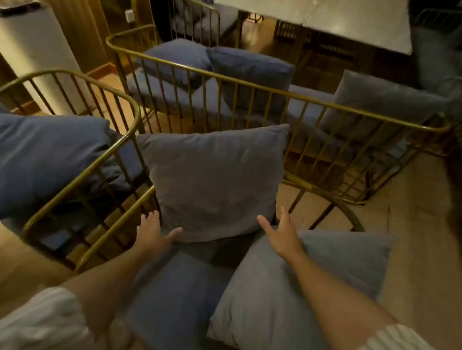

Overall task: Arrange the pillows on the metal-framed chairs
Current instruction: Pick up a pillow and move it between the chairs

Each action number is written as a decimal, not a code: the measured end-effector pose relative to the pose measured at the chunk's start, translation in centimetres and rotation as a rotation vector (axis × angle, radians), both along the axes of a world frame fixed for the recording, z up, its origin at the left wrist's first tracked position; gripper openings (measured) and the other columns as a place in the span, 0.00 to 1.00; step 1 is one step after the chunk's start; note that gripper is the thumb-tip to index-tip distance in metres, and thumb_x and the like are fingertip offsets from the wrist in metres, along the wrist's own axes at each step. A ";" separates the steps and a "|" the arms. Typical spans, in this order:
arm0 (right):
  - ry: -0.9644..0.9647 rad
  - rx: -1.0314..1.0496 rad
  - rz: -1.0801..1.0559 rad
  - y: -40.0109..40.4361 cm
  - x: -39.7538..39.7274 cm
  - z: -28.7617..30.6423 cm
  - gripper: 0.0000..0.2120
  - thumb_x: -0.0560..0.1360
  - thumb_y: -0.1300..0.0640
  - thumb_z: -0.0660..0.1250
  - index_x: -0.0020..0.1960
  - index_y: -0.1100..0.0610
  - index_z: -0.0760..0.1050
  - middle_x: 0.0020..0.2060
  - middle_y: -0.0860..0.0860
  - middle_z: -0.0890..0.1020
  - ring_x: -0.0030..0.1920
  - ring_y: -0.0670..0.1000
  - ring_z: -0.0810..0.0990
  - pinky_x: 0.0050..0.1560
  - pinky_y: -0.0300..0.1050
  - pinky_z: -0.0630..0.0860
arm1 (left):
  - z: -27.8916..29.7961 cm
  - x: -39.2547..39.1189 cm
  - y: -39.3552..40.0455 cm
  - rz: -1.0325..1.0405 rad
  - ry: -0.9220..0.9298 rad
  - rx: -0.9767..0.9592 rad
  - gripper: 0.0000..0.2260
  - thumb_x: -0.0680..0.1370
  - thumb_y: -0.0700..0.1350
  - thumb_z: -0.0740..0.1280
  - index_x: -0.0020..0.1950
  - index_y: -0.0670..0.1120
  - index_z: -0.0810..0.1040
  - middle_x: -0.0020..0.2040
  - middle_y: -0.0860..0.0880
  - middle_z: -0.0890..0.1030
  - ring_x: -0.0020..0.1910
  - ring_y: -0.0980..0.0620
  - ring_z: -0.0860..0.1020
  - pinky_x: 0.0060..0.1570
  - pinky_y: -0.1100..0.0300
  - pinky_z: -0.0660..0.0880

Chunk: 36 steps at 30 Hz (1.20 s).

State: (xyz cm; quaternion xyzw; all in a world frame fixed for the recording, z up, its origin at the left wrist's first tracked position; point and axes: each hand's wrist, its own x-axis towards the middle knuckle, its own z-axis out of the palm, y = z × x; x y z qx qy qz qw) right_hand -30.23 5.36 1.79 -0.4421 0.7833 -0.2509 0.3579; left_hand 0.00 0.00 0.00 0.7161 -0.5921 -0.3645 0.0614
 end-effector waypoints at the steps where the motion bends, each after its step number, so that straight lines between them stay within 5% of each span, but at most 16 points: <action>1: -0.069 -0.012 -0.053 -1.9 -0.1 -0.6 0.44 0.76 0.35 0.64 0.81 0.52 0.47 0.81 0.54 0.55 0.80 0.58 0.56 0.76 0.57 0.58 | -0.4 -0.3 -1.6 0.032 0.063 0.008 0.48 0.74 0.63 0.69 0.81 0.42 0.48 0.82 0.43 0.50 0.81 0.41 0.46 0.78 0.42 0.50; 6: -0.246 0.017 -0.141 -9.9 -2.0 -3.3 0.41 0.75 0.36 0.65 0.79 0.55 0.54 0.77 0.54 0.64 0.76 0.58 0.64 0.73 0.54 0.64 | -3.0 -0.6 -8.7 0.224 0.474 -0.102 0.54 0.61 0.55 0.82 0.80 0.51 0.56 0.78 0.49 0.65 0.76 0.45 0.65 0.70 0.48 0.68; 12: -0.331 -0.084 -0.320 -17.0 -5.1 -6.7 0.54 0.61 0.22 0.67 0.77 0.51 0.60 0.72 0.50 0.71 0.72 0.55 0.70 0.72 0.57 0.69 | -6.1 -1.4 -14.7 0.391 0.504 -0.251 0.56 0.61 0.57 0.82 0.80 0.52 0.53 0.79 0.50 0.62 0.77 0.46 0.62 0.75 0.47 0.62; 17: -0.373 -0.131 -0.407 -19.4 -3.8 -7.1 0.43 0.69 0.33 0.70 0.77 0.52 0.61 0.72 0.52 0.72 0.71 0.56 0.72 0.71 0.55 0.71 | -7.9 -0.4 -16.9 0.471 0.454 -0.138 0.60 0.52 0.66 0.81 0.77 0.53 0.56 0.77 0.50 0.63 0.76 0.43 0.62 0.73 0.40 0.64; 22: -0.349 -0.120 -0.426 -19.6 -2.5 -6.9 0.38 0.71 0.31 0.66 0.73 0.52 0.68 0.66 0.52 0.78 0.67 0.56 0.76 0.68 0.57 0.73 | -8.3 0.7 -18.9 0.543 0.519 -0.058 0.58 0.54 0.71 0.78 0.77 0.54 0.58 0.77 0.50 0.65 0.76 0.42 0.64 0.73 0.38 0.64; 26: -0.279 -0.072 -0.416 -19.2 -2.2 -5.0 0.26 0.83 0.45 0.58 0.76 0.56 0.64 0.71 0.54 0.73 0.72 0.58 0.70 0.71 0.54 0.68 | -7.5 0.8 -19.2 0.517 0.562 -0.072 0.39 0.72 0.62 0.72 0.78 0.51 0.61 0.75 0.47 0.69 0.73 0.43 0.69 0.72 0.44 0.66; 36: -0.301 -0.217 -0.630 -14.5 1.6 1.8 0.27 0.83 0.47 0.56 0.79 0.52 0.58 0.78 0.54 0.64 0.77 0.57 0.63 0.75 0.58 0.63 | -0.8 3.0 -19.3 0.381 0.554 -0.158 0.31 0.78 0.61 0.65 0.76 0.47 0.65 0.74 0.44 0.72 0.71 0.41 0.70 0.70 0.49 0.66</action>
